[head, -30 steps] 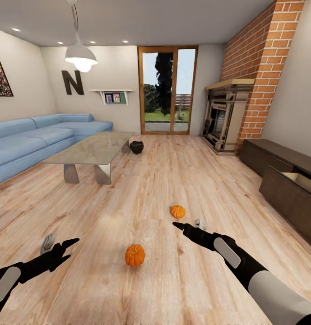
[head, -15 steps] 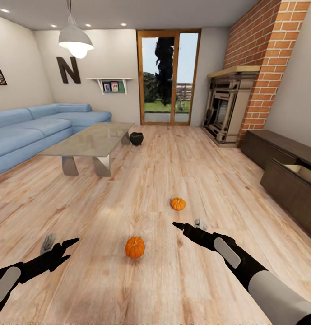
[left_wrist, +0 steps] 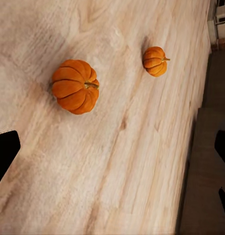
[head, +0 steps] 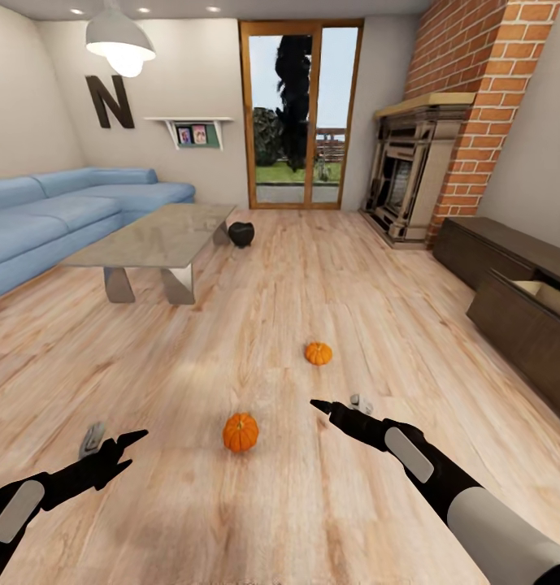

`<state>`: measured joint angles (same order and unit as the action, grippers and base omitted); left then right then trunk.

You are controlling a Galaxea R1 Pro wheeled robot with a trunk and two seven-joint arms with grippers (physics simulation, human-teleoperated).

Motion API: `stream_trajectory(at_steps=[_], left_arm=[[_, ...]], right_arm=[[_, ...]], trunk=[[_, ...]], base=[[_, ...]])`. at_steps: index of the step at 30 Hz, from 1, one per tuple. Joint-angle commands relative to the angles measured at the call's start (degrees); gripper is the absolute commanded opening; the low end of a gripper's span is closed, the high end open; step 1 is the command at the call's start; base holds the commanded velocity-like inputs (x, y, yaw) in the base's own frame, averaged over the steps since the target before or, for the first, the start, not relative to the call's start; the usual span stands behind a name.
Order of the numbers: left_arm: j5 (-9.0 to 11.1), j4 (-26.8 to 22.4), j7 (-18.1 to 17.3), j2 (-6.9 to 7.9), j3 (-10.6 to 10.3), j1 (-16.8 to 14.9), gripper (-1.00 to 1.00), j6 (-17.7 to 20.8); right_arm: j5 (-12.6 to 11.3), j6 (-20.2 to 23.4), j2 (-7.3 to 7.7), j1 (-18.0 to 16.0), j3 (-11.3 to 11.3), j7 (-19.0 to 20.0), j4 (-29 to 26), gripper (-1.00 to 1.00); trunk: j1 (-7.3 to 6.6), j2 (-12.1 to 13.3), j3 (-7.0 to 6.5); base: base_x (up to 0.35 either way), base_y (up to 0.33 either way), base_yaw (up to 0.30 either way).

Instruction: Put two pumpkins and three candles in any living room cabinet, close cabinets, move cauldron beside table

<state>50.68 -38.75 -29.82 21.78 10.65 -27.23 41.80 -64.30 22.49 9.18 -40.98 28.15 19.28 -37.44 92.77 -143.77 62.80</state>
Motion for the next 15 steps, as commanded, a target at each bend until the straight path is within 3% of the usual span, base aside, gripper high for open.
stream_trajectory(at_steps=[1, 15], left_arm=[[0.12, -0.01, -0.07, -0.01, 0.16, -0.02, 1.00, 0.38], [0.12, -0.01, -0.06, -0.12, 0.14, -0.02, 1.00, 0.38]], right_arm=[[-0.33, 0.08, 0.05, -0.06, 0.23, 0.05, 0.00, 1.00], [-0.38, 0.09, 0.05, -0.06, 0.23, 0.05, 0.09, 1.00]], trunk=[[0.01, -0.04, 0.28], [0.37, -0.23, 3.37]], base=[[0.000, 0.000, -0.242], [0.000, 0.000, -0.285]])
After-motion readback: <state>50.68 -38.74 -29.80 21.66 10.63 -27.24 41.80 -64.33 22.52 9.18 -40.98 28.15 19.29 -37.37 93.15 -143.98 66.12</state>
